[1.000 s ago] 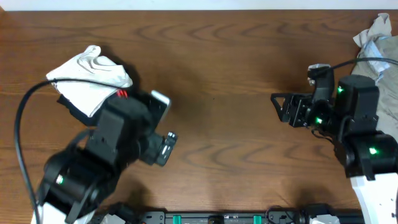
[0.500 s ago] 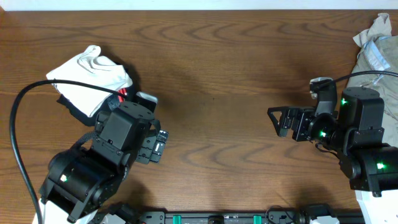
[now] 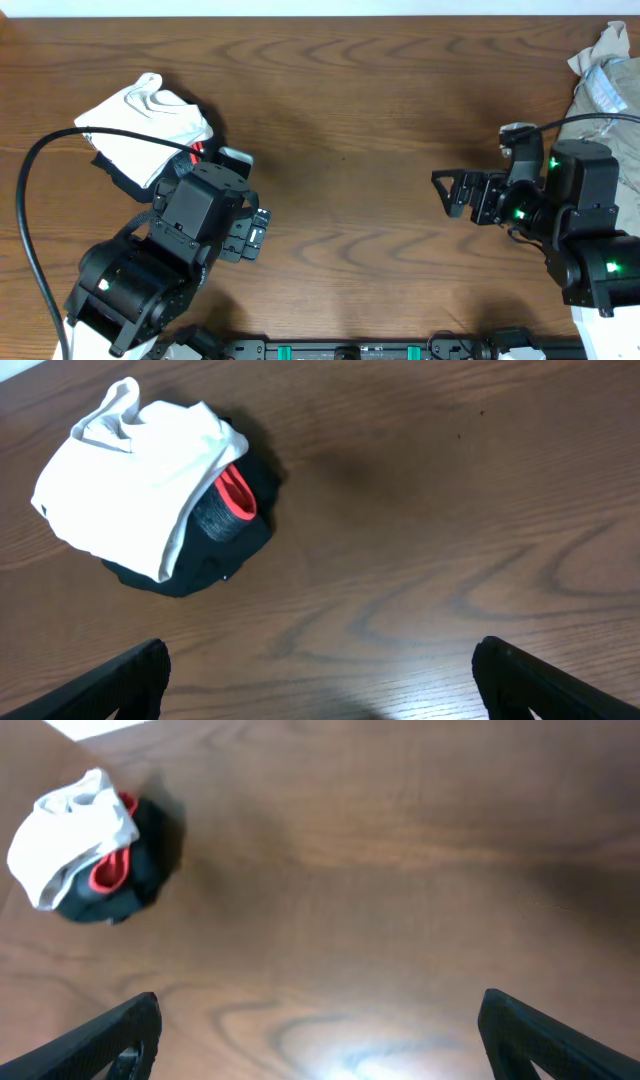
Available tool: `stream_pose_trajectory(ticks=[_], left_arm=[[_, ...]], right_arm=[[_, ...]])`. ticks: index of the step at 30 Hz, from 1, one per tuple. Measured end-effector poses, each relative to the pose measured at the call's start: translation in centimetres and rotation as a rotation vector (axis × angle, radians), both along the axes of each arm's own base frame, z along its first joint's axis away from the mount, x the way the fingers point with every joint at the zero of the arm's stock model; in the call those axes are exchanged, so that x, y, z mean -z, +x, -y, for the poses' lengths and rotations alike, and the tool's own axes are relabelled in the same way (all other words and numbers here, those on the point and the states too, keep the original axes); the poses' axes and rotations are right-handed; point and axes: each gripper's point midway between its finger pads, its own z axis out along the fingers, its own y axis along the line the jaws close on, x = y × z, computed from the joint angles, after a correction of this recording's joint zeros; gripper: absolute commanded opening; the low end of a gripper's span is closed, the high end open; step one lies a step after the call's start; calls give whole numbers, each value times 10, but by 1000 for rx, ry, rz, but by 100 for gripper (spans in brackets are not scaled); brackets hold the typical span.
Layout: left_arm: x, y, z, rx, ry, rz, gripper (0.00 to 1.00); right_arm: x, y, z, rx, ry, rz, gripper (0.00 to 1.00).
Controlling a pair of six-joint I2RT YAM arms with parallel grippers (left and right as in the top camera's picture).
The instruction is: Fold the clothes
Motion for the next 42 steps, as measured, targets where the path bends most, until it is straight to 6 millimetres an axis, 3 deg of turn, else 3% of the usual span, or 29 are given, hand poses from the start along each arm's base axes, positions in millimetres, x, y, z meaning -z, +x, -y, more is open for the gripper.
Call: stream_pose_trajectory(ticks=[6, 10, 12, 14, 21, 27, 37, 42], left_arm=[[0, 0, 0, 0, 0, -1, 98], [1, 0, 0, 1, 2, -3, 98], [1, 0, 0, 1, 3, -3, 98], [2, 0, 0, 1, 3, -5, 98], [2, 0, 0, 0, 6, -4, 98], [1, 0, -1, -3, 9, -2, 98], [1, 1, -1, -5, 11, 0, 98], [1, 1, -1, -5, 11, 0, 98]], right_arm=[[-26, 4, 19, 19, -157, 215, 99], [-29, -16, 35, 71, -236, 351, 99], [-14, -37, 43, 94, -263, 391, 99], [-4, -44, 46, 102, -271, 402, 99], [60, -65, 60, 152, -303, 403, 99], [100, -69, 63, 163, -306, 393, 99], [144, -64, 61, 162, -288, 339, 99], [180, -65, 62, 152, -300, 254, 99]])
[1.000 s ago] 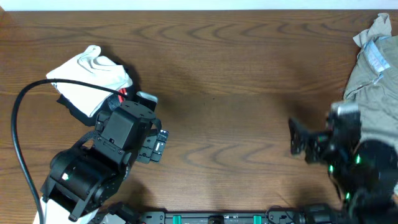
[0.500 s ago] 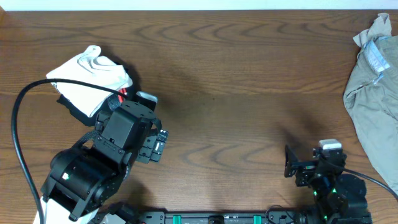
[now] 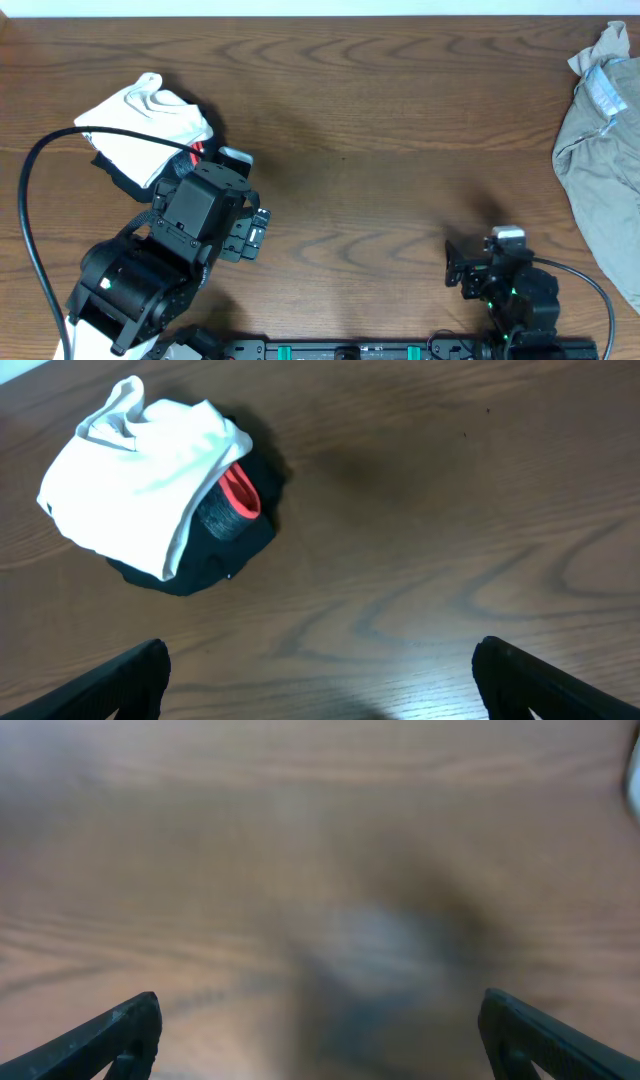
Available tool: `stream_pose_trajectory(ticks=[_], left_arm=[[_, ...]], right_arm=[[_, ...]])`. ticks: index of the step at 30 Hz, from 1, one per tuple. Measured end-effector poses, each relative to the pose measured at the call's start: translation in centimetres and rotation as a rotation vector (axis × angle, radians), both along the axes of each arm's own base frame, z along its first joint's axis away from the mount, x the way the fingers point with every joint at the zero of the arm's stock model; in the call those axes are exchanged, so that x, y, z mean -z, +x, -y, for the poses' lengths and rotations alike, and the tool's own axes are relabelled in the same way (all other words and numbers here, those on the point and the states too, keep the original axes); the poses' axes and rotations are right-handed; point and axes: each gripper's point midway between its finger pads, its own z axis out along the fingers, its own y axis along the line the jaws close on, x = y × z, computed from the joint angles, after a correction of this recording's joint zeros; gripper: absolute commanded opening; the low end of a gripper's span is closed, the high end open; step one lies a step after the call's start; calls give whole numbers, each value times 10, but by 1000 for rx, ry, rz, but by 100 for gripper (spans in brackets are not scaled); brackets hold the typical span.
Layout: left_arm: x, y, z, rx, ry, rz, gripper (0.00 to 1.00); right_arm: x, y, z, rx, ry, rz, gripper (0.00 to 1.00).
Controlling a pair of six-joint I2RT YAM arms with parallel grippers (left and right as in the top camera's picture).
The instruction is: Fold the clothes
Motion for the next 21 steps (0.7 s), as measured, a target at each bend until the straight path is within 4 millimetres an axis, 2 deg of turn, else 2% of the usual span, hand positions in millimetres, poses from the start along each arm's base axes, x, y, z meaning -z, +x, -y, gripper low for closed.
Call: stream_pose_trajectory(ticks=[21], left_arm=[[0, 0, 0, 0, 0, 0, 98]], right_arm=[[1, 1, 2, 13, -5, -1, 99]])
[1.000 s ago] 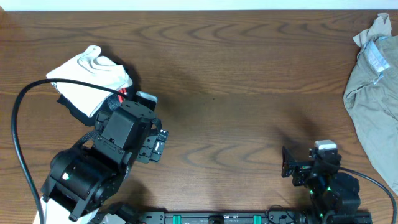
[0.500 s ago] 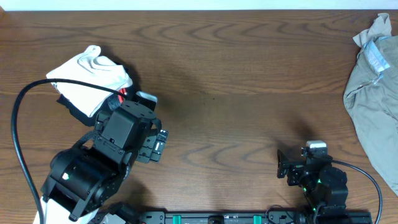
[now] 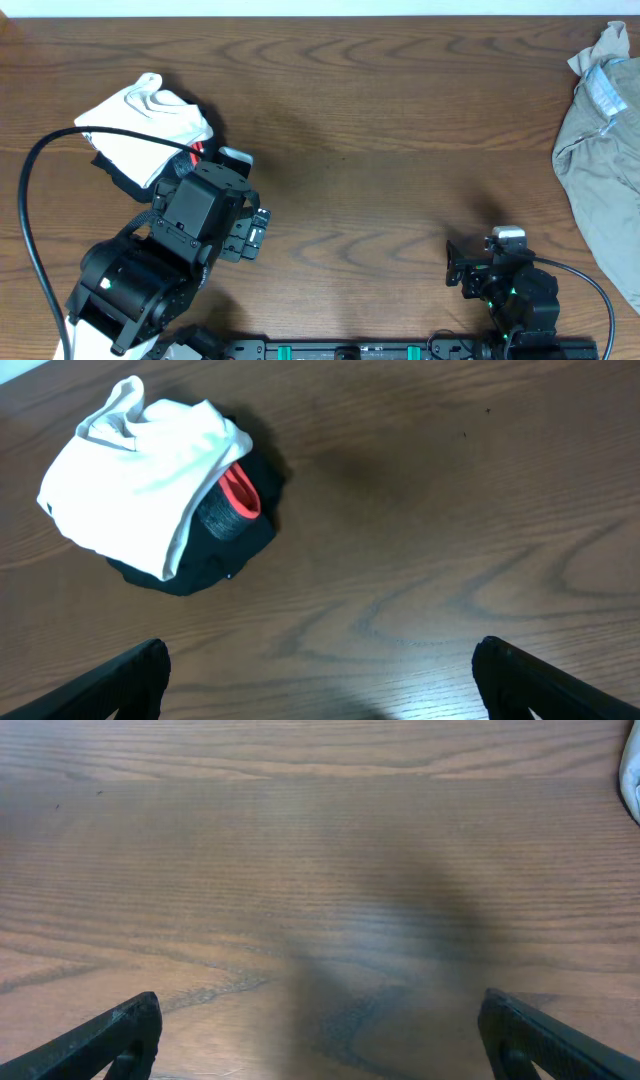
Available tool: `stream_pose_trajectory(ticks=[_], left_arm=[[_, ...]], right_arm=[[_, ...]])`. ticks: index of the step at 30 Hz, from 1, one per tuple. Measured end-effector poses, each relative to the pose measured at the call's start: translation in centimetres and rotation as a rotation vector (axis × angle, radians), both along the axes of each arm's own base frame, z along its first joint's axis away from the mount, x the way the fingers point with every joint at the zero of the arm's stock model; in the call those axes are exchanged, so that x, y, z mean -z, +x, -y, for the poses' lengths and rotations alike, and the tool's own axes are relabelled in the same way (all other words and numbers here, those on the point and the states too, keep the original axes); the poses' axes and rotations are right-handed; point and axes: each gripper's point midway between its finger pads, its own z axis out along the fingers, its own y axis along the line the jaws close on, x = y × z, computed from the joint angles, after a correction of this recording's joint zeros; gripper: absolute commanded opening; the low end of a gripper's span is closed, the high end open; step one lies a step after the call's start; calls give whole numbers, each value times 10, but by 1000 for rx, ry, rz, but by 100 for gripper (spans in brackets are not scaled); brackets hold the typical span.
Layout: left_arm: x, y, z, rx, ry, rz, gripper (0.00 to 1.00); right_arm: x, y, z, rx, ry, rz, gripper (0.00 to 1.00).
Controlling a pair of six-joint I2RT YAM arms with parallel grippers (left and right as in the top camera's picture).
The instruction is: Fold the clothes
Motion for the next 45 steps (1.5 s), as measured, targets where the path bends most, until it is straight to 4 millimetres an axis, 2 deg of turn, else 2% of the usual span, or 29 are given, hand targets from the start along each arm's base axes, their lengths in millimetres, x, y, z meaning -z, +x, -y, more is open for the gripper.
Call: stream_pose_trajectory(ticks=[6, 10, 13, 15, 18, 21, 29, 34, 38, 45], left_arm=[[-4, 1, 1, 0, -15, 22, 98], [-35, 29, 8, -39, -161, 238, 98], [-59, 56, -1, -89, -309, 468, 98], [-66, 68, -10, -103, -372, 587, 98], [-68, 74, -19, -86, -437, 738, 98], [-74, 67, -26, -55, -477, 885, 98], [-105, 29, -39, 9, -524, 1237, 98], [-110, 9, -41, 44, -543, 1395, 98], [-101, -6, -44, 55, -547, 1480, 98], [-81, -20, -51, 45, -530, 1538, 98]], right_arm=[[0, 0, 0, 0, 0, 0, 99], [0, 0, 0, 1, 0, 0, 99], [0, 0, 0, 2, -1, -1, 99], [0, 0, 1, 3, -2, 0, 99], [0, 0, 1, 3, -2, 0, 99], [0, 0, 1, 3, -2, 0, 99], [0, 0, 1, 3, -2, -1, 99], [0, 0, 1, 4, -2, 0, 99], [0, 0, 1, 3, -2, -1, 99], [0, 0, 1, 3, -2, 0, 99]])
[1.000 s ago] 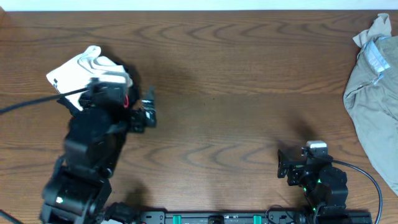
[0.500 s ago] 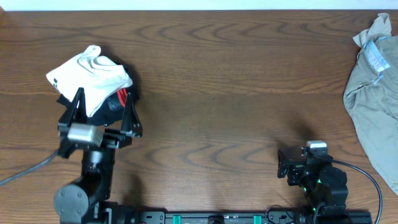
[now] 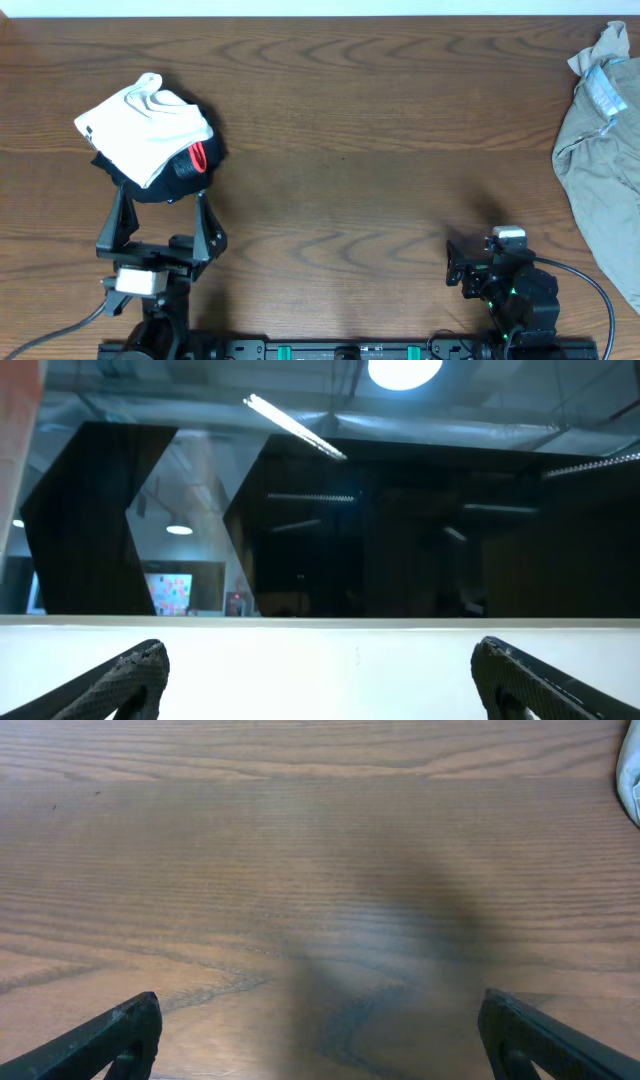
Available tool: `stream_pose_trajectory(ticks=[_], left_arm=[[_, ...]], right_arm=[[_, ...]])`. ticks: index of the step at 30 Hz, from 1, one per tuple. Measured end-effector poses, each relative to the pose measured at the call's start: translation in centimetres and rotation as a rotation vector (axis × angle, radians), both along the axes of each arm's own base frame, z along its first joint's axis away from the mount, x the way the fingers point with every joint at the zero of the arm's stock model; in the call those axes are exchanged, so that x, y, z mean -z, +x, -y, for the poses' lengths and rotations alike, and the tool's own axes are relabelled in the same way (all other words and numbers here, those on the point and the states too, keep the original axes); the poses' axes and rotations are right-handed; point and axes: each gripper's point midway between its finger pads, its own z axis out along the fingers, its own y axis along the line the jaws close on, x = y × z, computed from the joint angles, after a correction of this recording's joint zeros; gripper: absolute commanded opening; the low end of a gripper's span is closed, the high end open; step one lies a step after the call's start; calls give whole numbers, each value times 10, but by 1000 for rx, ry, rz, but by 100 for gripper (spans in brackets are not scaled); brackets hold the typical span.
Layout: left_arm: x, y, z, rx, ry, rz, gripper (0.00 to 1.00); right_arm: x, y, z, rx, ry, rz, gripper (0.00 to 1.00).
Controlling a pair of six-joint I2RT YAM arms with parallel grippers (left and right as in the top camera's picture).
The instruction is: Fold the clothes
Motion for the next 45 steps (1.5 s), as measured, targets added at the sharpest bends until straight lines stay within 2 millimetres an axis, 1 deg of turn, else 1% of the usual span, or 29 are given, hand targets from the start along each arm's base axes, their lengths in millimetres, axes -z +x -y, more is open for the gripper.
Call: stream_pose_trajectory(ticks=[3, 11, 14, 17, 19, 22, 23, 25, 26, 28, 32, 33, 39, 45], left_arm=[[5, -3, -2, -10, -1, 16, 98], [23, 1, -4, -20, -9, 14, 98], [36, 8, -4, -22, -8, -25, 98], [44, 13, -5, -26, -8, -61, 98], [55, 20, -5, -29, -7, -112, 98], [89, 38, -5, -36, -1, -269, 98], [108, 45, -5, -38, 4, -353, 98], [134, 52, -5, -39, 11, -461, 98], [148, 55, -5, -41, 14, -518, 98], [168, 57, -5, -43, 19, -602, 98], [212, 56, -5, -44, 31, -779, 98], [216, 56, -6, -48, 31, -797, 98], [218, 56, -7, -55, 30, -810, 98], [228, 57, -7, -56, 33, -855, 98]], right_arm=[[0, 0, 0, 0, 0, 0, 99], [0, 0, 0, 0, 0, 0, 99], [0, 0, 0, 0, 0, 0, 99], [0, 0, 0, 0, 0, 0, 99], [0, 0, 0, 0, 0, 0, 99], [0, 0, 0, 0, 0, 0, 99], [0, 0, 0, 0, 0, 0, 99], [0, 0, 0, 0, 0, 0, 99], [0, 0, 0, 0, 0, 0, 99], [0, 0, 0, 0, 0, 0, 99], [0, 0, 0, 0, 0, 0, 99], [0, 0, 0, 0, 0, -1, 99], [0, 0, 0, 0, 0, 0, 99], [0, 0, 0, 0, 0, 0, 99]])
